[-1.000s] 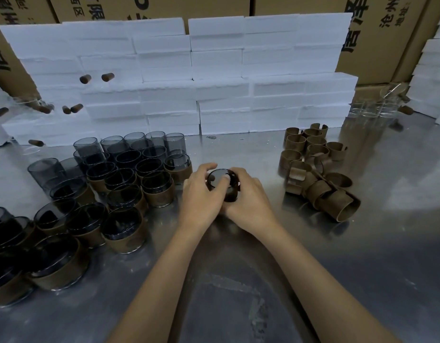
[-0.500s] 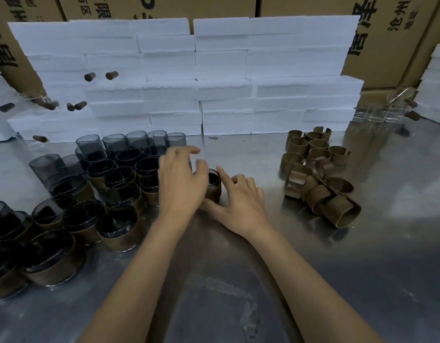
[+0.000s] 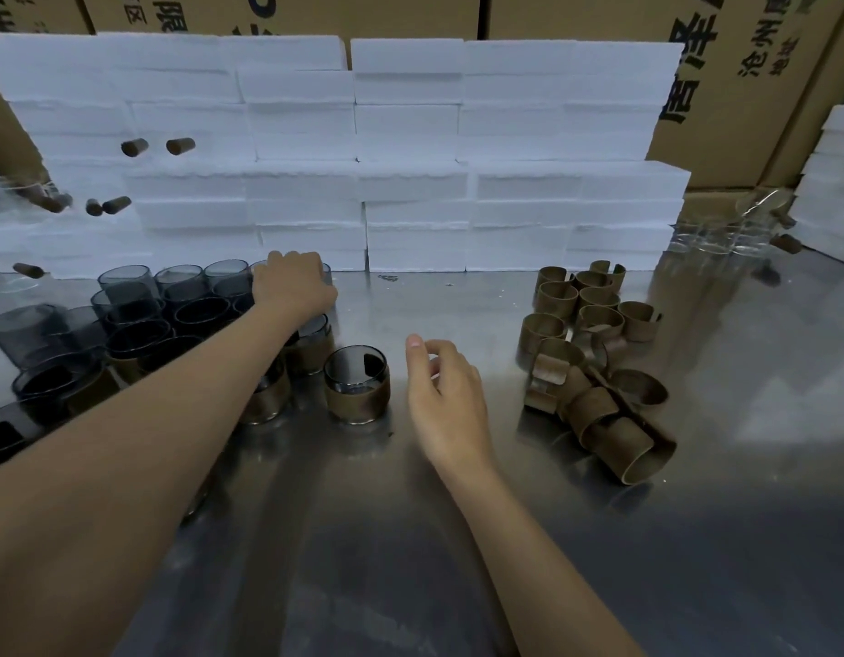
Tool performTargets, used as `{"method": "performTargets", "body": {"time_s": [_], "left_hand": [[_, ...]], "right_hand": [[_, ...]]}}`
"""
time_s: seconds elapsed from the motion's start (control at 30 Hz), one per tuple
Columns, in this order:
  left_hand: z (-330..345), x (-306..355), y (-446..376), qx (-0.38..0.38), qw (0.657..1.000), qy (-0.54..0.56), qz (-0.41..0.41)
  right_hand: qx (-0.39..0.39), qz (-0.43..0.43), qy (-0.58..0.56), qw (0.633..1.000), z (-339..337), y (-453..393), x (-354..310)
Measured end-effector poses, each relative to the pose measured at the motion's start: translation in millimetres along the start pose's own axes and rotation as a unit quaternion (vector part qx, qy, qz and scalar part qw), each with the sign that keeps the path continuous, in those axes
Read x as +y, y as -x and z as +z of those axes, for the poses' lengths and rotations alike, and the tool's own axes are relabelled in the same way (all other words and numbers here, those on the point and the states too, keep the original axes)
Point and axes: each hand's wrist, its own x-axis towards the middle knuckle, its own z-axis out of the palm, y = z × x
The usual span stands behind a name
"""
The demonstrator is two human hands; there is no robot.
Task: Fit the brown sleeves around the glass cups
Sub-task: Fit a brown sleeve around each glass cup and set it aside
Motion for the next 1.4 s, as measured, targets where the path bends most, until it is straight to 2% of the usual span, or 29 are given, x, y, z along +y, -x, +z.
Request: {"method": "performTargets", "body": {"time_s": [0.27, 0.43, 0.57, 0.67, 0.73, 0.8, 0.87, 0.97, 1.0, 1.07, 1.17, 1.23, 1.3, 1.4], "left_hand": [[-3.0, 12.2, 3.7, -0.015, 0.999, -0.046, -0.011], [-8.5, 22.5, 13.5, -0.036, 0.997, 0.049, 0.053], [-32.2, 48.8, 39.8, 0.038, 0.979, 0.167, 0.111], [-57.6, 62.0, 61.0, 0.099, 0.952, 0.251, 0.145], [-69.6, 64.0, 78.3, 0.113, 0.929, 0.314, 0.161], [-75.0, 60.2, 99.8, 0.098, 0.896, 0.405, 0.155], [-74.6, 53.4, 123.2, 0.055, 0.848, 0.511, 0.127], [-65.0, 41.6, 152.1, -0.040, 0.727, 0.683, 0.061], [-59.5, 38.8, 160.5, -0.063, 0.685, 0.725, 0.042], [-45.5, 36.9, 174.6, -0.100, 0.625, 0.774, 0.011], [-21.6, 37.9, 186.6, -0.150, 0.558, 0.816, -0.024], [-8.0, 38.2, 187.5, -0.152, 0.529, 0.834, -0.046], [3.3, 36.0, 185.0, -0.137, 0.545, 0.826, -0.048], [14.7, 31.0, 181.0, -0.107, 0.634, 0.765, -0.041]], "right_hand": [[0.011, -0.010, -0.031, 0.999, -0.9, 1.2, -2.4], [-0.032, 0.008, -0.055, 0.998, -1.8, 5.9, -6.7], [-0.089, 0.011, -0.063, 0.994, -2.7, 9.7, -11.9], [-0.129, 0.018, -0.105, 0.986, -3.9, 11.3, -17.3], [-0.153, 0.020, -0.127, 0.980, -3.2, 12.3, -20.6], [-0.170, 0.005, -0.112, 0.979, -1.1, 11.3, -20.0], [-0.169, -0.001, -0.087, 0.982, -1.0, 9.6, -19.8], [-0.130, 0.076, -0.180, 0.972, -11.5, 4.4, -24.1], [-0.120, 0.098, -0.235, 0.960, -16.9, 2.3, -24.1], [-0.126, 0.116, -0.355, 0.919, -26.3, 0.8, -21.3], [-0.192, 0.140, -0.474, 0.848, -29.1, 10.5, -18.8], [-0.215, 0.153, -0.483, 0.835, -24.1, 14.5, -15.4], [-0.219, 0.156, -0.459, 0.847, -22.9, 15.1, -14.2], [-0.220, 0.147, -0.396, 0.879, -23.0, 12.8, -14.4]]}}
